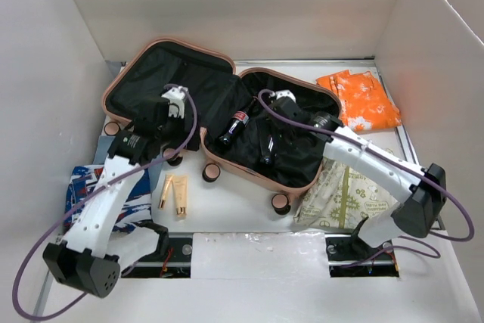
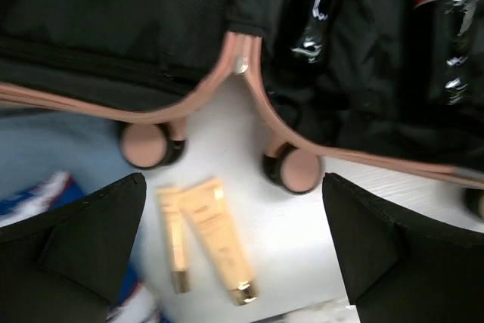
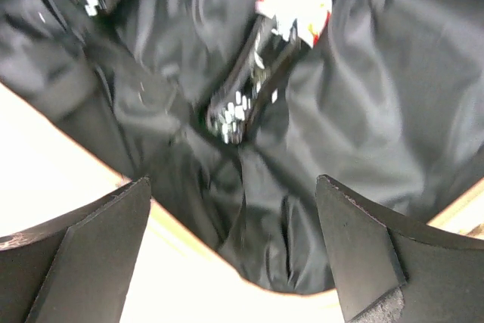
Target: Pack the luggage
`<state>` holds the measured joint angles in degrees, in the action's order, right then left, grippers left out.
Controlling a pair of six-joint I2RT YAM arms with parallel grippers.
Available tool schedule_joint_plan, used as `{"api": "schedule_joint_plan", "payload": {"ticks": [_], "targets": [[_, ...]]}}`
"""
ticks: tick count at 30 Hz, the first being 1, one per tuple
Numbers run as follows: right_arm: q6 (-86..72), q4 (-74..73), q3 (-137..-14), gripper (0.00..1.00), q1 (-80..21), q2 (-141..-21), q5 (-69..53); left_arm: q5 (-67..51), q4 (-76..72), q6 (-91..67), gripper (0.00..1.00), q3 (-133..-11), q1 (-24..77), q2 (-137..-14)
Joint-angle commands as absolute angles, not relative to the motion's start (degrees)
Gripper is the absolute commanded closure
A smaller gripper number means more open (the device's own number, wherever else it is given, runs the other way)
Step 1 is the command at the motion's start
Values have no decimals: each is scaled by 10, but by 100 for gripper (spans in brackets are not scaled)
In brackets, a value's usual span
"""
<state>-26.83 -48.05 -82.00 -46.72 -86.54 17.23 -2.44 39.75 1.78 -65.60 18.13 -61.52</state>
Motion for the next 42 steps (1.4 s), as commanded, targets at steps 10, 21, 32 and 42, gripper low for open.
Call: {"api": "schedule_joint_plan", "payload": {"ticks": [10,21,32,42], "targets": [[-374,-524,-735,6,-505,-757,242,51,438,-238,0,-509,208,-598],[-390,-535,-723,5,-505,-720,282,8,502,-272,0,-476,208,-680],[-342,-541,-740,3,-483,-743,305,33,502,-272,0,-481,208,-778],[-311,-551,-751,3,-425,-727,321,19,460,-250,0,-487,170,-886]]}}
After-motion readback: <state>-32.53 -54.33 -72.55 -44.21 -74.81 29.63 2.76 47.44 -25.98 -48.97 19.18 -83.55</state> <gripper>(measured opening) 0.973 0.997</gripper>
